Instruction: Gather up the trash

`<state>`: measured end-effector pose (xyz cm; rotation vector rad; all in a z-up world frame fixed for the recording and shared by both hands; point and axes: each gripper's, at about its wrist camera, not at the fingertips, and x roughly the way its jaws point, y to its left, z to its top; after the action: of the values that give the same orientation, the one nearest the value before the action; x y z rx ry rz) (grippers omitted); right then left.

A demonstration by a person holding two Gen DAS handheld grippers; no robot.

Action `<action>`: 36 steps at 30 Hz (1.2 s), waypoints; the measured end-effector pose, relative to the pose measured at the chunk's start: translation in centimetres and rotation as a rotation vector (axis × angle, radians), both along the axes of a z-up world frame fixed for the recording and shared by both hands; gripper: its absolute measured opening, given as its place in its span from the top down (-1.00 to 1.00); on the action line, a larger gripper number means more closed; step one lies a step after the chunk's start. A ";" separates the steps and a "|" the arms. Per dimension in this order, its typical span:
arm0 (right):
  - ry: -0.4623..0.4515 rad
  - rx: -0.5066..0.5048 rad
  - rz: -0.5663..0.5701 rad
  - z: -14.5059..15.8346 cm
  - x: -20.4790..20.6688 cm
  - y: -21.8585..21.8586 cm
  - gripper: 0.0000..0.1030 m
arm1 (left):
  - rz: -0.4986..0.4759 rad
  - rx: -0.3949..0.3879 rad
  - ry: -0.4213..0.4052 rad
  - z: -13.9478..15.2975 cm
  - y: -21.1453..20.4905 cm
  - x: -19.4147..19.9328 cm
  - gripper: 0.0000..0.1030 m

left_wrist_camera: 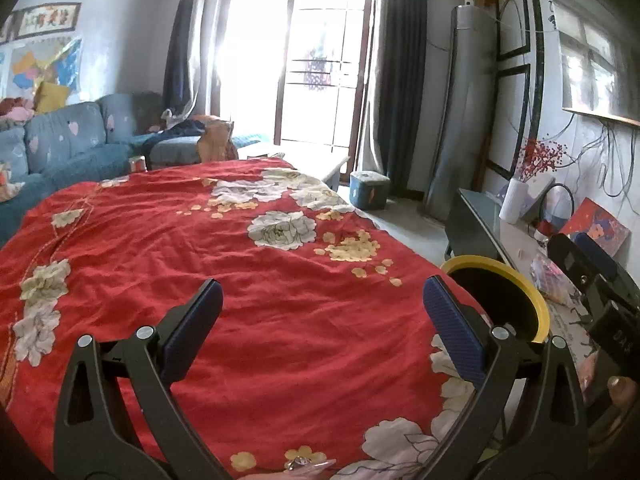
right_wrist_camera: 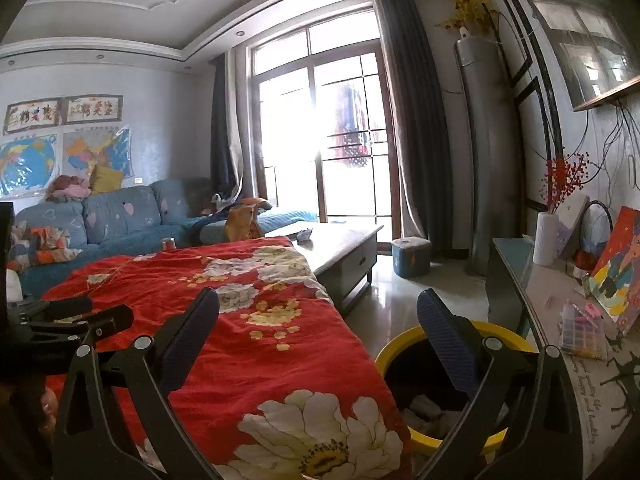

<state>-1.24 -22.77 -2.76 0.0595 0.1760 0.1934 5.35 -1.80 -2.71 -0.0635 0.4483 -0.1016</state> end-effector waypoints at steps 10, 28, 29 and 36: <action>0.035 0.009 -0.006 -0.8 0.3 0.1 -0.87 | 0.002 0.003 -0.010 0.0 -0.3 -0.3 -0.79; 0.038 0.010 -0.007 -0.8 0.3 0.1 -0.87 | -0.012 0.005 -0.014 0.1 -0.6 -0.2 -0.79; 0.037 0.010 -0.006 -0.8 0.3 0.1 -0.87 | -0.014 0.005 -0.015 0.1 -0.7 -0.1 -0.79; 0.037 0.011 -0.006 -0.8 0.3 0.0 -0.87 | -0.012 0.006 -0.015 0.1 -0.7 -0.1 -0.79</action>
<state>-0.95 -22.73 -3.60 0.0744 0.2117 0.1869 5.21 -2.48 -2.65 -0.0545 0.4337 -0.1123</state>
